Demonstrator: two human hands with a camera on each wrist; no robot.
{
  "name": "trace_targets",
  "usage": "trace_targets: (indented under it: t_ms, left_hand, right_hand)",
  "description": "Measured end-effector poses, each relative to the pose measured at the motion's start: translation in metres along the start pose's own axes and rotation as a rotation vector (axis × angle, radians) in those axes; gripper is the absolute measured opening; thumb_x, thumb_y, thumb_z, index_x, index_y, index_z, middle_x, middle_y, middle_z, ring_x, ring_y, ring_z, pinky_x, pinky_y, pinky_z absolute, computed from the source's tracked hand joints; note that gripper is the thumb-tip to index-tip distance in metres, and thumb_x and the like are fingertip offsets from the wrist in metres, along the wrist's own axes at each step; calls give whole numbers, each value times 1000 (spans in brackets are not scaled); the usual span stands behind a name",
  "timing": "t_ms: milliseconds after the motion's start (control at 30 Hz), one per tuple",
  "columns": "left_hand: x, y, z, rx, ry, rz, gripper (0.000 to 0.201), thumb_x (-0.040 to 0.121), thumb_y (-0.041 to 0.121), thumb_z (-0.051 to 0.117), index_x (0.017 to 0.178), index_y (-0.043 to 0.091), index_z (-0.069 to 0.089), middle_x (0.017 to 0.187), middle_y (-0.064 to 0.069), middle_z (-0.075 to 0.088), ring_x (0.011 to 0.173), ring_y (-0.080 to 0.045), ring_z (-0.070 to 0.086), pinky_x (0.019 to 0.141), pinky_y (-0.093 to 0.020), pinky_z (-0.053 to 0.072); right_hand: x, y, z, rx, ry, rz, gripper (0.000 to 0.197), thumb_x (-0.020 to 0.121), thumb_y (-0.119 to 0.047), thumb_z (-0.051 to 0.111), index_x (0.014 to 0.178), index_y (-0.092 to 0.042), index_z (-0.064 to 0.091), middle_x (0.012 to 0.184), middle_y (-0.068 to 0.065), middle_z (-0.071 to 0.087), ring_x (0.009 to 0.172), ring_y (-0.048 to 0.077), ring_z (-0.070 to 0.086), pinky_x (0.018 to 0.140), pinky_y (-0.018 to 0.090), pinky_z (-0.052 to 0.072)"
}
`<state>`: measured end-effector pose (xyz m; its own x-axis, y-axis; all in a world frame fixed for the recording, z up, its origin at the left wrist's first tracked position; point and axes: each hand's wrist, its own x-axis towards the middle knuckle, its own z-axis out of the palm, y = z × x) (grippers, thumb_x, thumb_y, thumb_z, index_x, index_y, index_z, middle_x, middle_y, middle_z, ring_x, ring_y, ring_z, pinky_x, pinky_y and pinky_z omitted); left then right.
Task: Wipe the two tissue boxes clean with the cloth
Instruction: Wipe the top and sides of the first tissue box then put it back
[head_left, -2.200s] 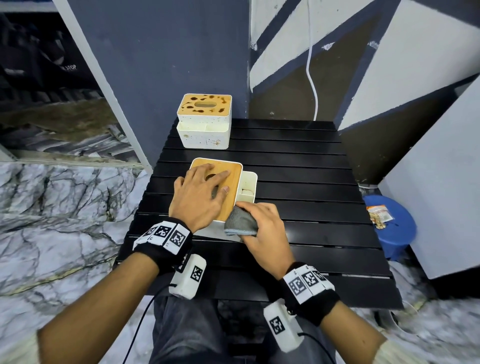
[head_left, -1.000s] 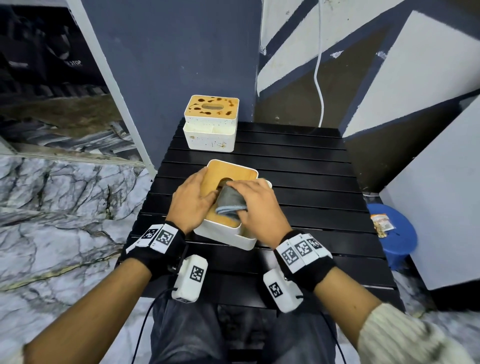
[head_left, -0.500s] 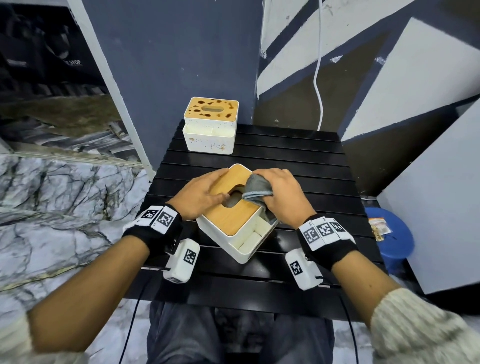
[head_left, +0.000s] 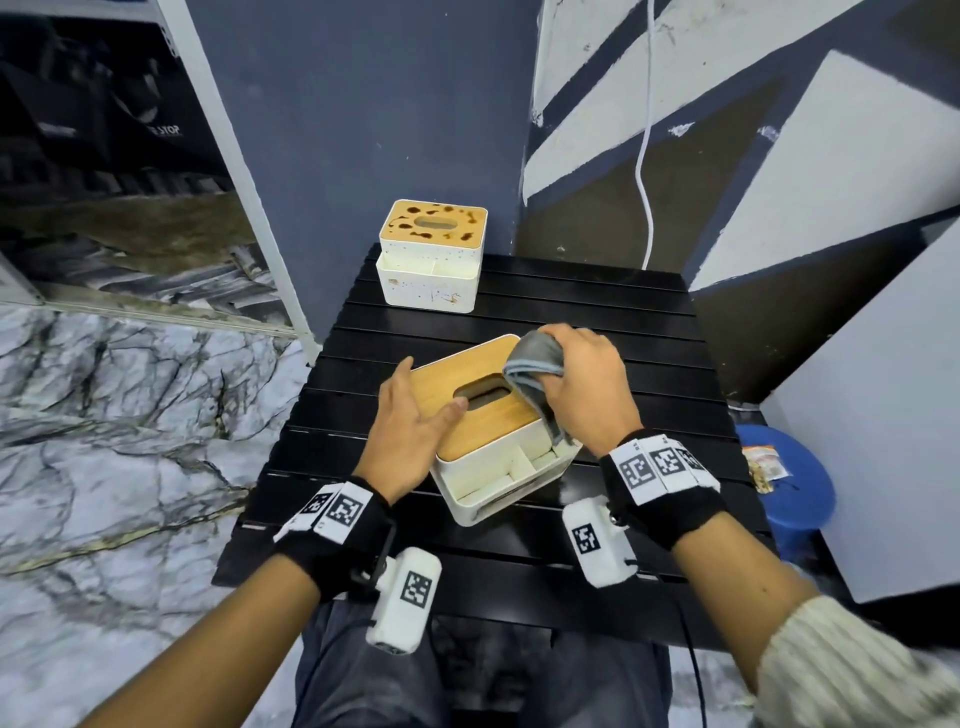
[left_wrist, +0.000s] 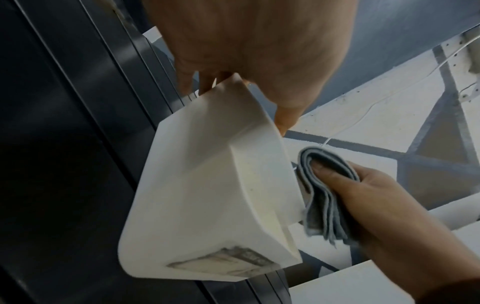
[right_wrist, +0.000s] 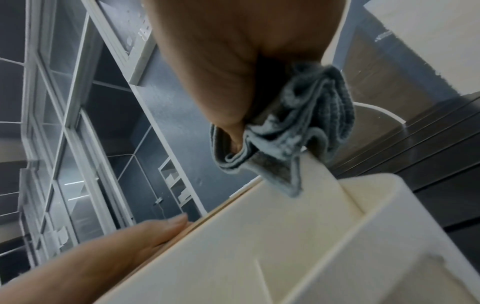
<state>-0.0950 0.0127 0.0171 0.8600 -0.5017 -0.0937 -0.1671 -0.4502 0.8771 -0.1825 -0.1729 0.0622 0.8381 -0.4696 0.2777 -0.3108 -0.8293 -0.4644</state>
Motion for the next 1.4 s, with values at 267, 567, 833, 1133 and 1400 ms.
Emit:
trace_targets:
  t_ms: [267,567,833,1133,1400]
  left_hand:
    - [8,-3,2,-21,-5,22,77,94,36,66,154,21,20,148,-2,30,124,-11,39,101,-26,32]
    - [11,-4,-1,6,-37,34,71,94,34,67,150,21,25,138,-1,33,116,-13,43,94,-27,34]
    - [11,-4,-4,-3,-71,41,76,93,37,66,153,23,22,144,0,30,124,-12,41,98,-26,32]
    - [1,-4,-18,21,-55,148,89,90,50,62,159,32,9,163,6,11,134,1,22,110,-24,21]
    - [-16,-7,-15,202,-117,302,90,83,56,70,156,38,20,163,16,4,151,-7,11,123,-36,16]
  right_hand:
    - [21,-12,28,-157,-102,-5,45,89,-16,57,133,-12,47,126,12,55,114,30,43,94,43,43]
    - [22,-29,41,-89,-161,-184,51,85,-15,63,134,-17,51,130,4,59,115,27,46,95,44,39]
    - [30,-42,32,33,-290,-309,49,78,-3,62,125,-18,60,117,7,65,104,26,53,94,38,43]
    - [17,6,-39,326,-85,33,32,81,-20,72,112,-27,66,95,-11,66,83,2,60,65,-3,39]
    - [-56,76,-36,62,-152,159,35,79,-11,72,113,-16,67,101,6,71,93,21,65,76,11,40]
